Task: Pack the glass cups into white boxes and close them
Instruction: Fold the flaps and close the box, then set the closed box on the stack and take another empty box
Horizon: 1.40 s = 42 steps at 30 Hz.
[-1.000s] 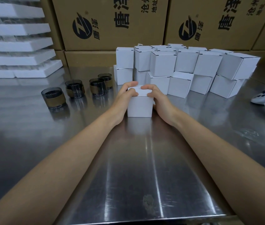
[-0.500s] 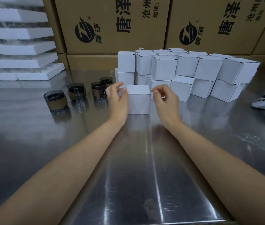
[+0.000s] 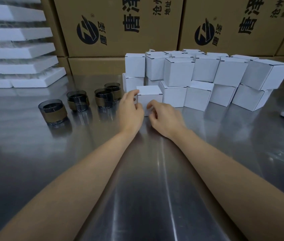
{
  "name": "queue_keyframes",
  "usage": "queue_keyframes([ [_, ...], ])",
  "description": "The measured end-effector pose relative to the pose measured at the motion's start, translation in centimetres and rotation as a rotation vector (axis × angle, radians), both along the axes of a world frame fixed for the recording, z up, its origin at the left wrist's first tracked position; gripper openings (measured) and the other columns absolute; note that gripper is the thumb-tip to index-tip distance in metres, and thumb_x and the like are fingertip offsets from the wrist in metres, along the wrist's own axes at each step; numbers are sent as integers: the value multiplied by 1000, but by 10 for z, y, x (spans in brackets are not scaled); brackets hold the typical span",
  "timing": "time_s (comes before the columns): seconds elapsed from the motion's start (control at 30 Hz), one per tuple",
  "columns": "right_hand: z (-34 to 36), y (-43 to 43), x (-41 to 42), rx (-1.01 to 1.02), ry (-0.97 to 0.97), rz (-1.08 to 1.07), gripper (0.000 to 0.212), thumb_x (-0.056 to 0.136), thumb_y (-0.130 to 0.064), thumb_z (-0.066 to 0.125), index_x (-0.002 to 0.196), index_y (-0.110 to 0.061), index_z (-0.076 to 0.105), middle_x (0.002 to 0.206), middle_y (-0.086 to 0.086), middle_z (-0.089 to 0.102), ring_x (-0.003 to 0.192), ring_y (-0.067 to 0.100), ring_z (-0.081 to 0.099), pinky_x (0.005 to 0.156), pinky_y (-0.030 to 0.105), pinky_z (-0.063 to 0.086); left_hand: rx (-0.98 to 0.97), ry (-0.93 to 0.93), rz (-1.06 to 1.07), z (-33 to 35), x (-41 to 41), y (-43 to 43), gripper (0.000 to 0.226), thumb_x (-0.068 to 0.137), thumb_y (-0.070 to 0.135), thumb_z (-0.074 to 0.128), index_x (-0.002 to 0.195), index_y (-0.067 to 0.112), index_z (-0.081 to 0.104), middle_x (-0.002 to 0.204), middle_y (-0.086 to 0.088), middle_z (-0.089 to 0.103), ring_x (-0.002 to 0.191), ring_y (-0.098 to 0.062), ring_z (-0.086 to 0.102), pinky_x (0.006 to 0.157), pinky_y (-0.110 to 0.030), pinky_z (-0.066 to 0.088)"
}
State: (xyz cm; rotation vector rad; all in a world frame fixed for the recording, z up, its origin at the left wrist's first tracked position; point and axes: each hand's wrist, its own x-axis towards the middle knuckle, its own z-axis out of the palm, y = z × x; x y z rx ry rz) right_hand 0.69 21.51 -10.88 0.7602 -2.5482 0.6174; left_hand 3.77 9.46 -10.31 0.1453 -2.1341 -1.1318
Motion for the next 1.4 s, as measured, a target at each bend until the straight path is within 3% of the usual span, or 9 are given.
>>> queue_keyframes([
  [0.1,1,-5,-13,13,53,-41,29,91,-20,44,117,-19,56,111,0,67,106,26,58,73,35,43,-22,-55,-14,-1,-9,-4,54,88,-2,43,139,17,48,134,-1,56,120,-18,53,100,-32,44],
  [0.2,0,-9,-23,32,49,-73,31,91,-22,45,119,-19,57,110,0,66,108,24,56,70,34,38,-65,-226,-116,-5,-16,-6,73,90,0,44,154,26,20,121,-7,62,109,-25,59,96,-36,47],
  [0.27,-1,-10,-27,50,7,-80,35,90,-23,46,124,-19,56,112,0,64,112,23,54,73,34,41,-241,-386,-104,-9,-20,-6,80,92,8,44,155,26,-2,113,-11,61,109,-30,56,98,-41,43],
  [0.33,-1,-9,-27,43,-38,-84,39,89,-23,47,127,-19,54,115,1,63,114,22,53,79,36,46,-406,-500,-55,-11,-21,-5,78,95,15,43,155,17,-7,133,-16,51,126,-33,43,106,-43,31],
  [0.5,0,-10,-23,35,-18,-77,32,91,-23,45,120,-22,60,111,-3,68,106,22,59,72,31,40,-358,-356,-49,-4,-15,-1,64,91,9,46,150,10,19,150,-7,30,133,-27,34,101,-41,36],
  [0.63,3,-8,-16,24,49,-73,17,94,-24,43,90,-19,59,93,3,69,91,30,61,63,32,31,-319,-41,-73,2,-2,6,38,94,10,43,131,14,48,133,1,46,107,-20,54,84,-41,47],
  [0.73,7,-5,-12,-36,74,-90,21,94,-24,45,91,-15,63,89,7,69,87,32,61,63,31,30,-349,27,-138,2,2,12,24,95,11,42,112,16,58,116,6,56,96,-12,55,79,-36,47],
  [1.07,10,-3,-11,-158,59,-51,25,90,-20,47,87,-10,70,82,10,69,79,31,61,59,32,33,-84,78,-162,-1,-12,19,24,87,2,45,85,19,62,91,11,59,81,-7,57,70,-26,46],
  [1.4,13,-19,-25,-413,223,-6,14,68,1,54,57,-6,61,51,8,56,43,28,48,42,30,35,118,173,-131,4,-35,18,28,80,-8,44,73,13,61,75,5,62,72,-5,57,66,-15,42],
])
